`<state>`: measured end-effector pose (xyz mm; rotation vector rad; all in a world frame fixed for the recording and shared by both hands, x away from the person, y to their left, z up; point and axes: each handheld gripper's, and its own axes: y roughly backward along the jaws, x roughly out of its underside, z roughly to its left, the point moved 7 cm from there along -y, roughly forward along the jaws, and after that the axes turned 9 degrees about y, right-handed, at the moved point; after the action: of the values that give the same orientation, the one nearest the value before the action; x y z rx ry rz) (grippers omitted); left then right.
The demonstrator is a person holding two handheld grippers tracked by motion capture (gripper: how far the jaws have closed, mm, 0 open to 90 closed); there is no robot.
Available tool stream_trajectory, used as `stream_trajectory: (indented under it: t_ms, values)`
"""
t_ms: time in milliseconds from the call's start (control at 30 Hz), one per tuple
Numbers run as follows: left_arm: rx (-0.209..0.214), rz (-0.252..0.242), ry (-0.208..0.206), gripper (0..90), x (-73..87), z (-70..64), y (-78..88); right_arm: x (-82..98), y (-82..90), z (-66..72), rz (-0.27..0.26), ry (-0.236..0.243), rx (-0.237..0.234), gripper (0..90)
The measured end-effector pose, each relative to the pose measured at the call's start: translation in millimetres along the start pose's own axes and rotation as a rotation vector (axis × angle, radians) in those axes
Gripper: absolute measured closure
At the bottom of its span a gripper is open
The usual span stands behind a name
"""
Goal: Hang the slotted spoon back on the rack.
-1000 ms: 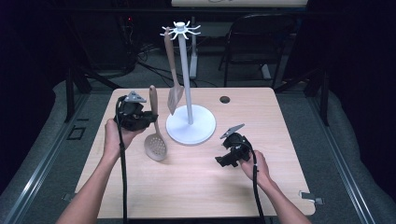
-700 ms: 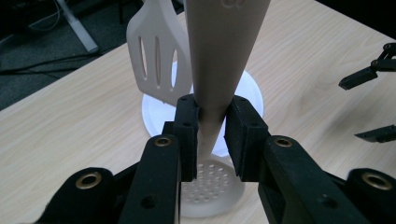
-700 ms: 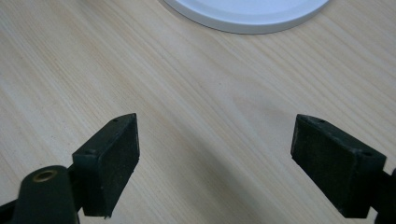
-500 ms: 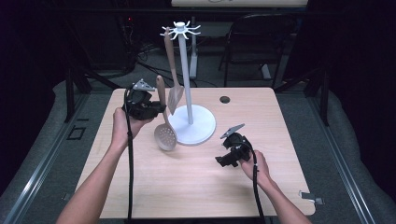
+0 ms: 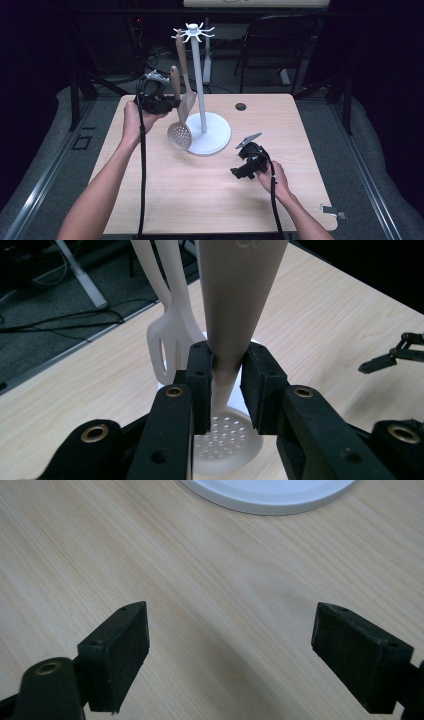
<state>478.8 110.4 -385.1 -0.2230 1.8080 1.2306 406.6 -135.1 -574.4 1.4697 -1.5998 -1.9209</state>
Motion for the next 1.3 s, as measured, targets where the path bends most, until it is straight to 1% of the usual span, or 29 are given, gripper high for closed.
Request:
stream_trajectory:
  t_ms: [67, 167, 233, 267, 300, 400, 500, 667, 700, 767, 800, 833, 867, 933, 1067, 1133, 1300]
  values:
    - [-0.005, -0.006, 0.000, 74.9, -4.5, -0.1, 1.2, 0.1, 0.2, -0.3, 0.001, 0.001, 0.003, 15.0]
    - [0.001, -0.015, 0.009, 74.8, -10.9, -0.3, 2.9, 0.0, 0.2, -0.3, -0.002, 0.001, 0.004, 15.0]
    - [0.003, -0.017, 0.012, 74.8, -15.4, -0.2, 3.8, 0.4, 0.8, -0.7, 0.007, 0.009, 0.005, 15.0]
    - [0.001, -0.022, 0.013, 74.9, -17.8, -0.1, 4.3, 0.0, 0.4, 0.0, 0.001, 0.004, -0.001, 15.0]
    - [-0.002, -0.023, 0.010, 74.9, -20.2, -0.3, 5.0, 0.3, 0.5, -0.5, 0.007, 0.008, 0.006, 15.0]
    - [-0.016, -0.032, 0.007, 74.9, -27.9, -0.7, 6.9, 0.1, 0.1, -0.1, 0.004, 0.005, 0.002, 15.0]
    - [-0.020, -0.042, 0.008, 74.9, -34.7, -1.2, 9.2, -0.3, -0.1, 0.3, -0.003, -0.001, -0.003, 15.0]
    - [-0.033, -0.047, 0.021, 74.8, -43.6, -1.2, 10.3, 0.2, -0.3, 0.1, 0.006, 0.000, -0.002, 15.1]
    - [-0.037, -0.045, 0.015, 74.8, -44.9, -0.8, 10.7, 0.4, -0.1, 0.0, 0.009, 0.002, 0.000, 15.0]
    - [-0.040, -0.049, 0.020, 74.8, -47.5, -2.1, 10.9, 0.3, -0.1, 0.2, 0.009, 0.004, 0.001, 15.0]
    - [-0.041, -0.046, 0.012, 74.8, -48.7, -2.1, 11.4, 0.3, -0.2, 0.1, 0.009, 0.004, 0.001, 15.0]
    - [-0.041, -0.050, 0.018, 74.7, -50.1, -3.0, 11.3, 0.3, -0.4, 0.1, 0.009, 0.003, 0.001, 15.0]
    - [-0.043, -0.050, 0.018, 74.7, -51.3, -3.5, 11.4, 1.3, 0.1, -1.1, 0.022, 0.014, 0.006, 15.1]
    - [-0.045, -0.048, 0.016, 74.6, -53.6, -4.5, 11.1, 1.1, -0.1, -0.8, 0.020, 0.014, 0.007, 15.0]
    - [-0.054, -0.037, 0.009, 74.5, -56.3, -4.9, 8.1, 1.1, 0.0, -0.7, 0.020, 0.014, 0.007, 15.0]
    - [-0.057, -0.028, 0.011, 74.5, -56.8, -4.3, 5.3, 1.0, -0.2, -0.9, 0.019, 0.015, 0.010, 15.0]
    - [-0.066, -0.026, 0.013, 74.4, -59.4, -4.0, 1.5, 1.8, -0.8, -1.3, 0.027, 0.016, 0.007, 15.1]
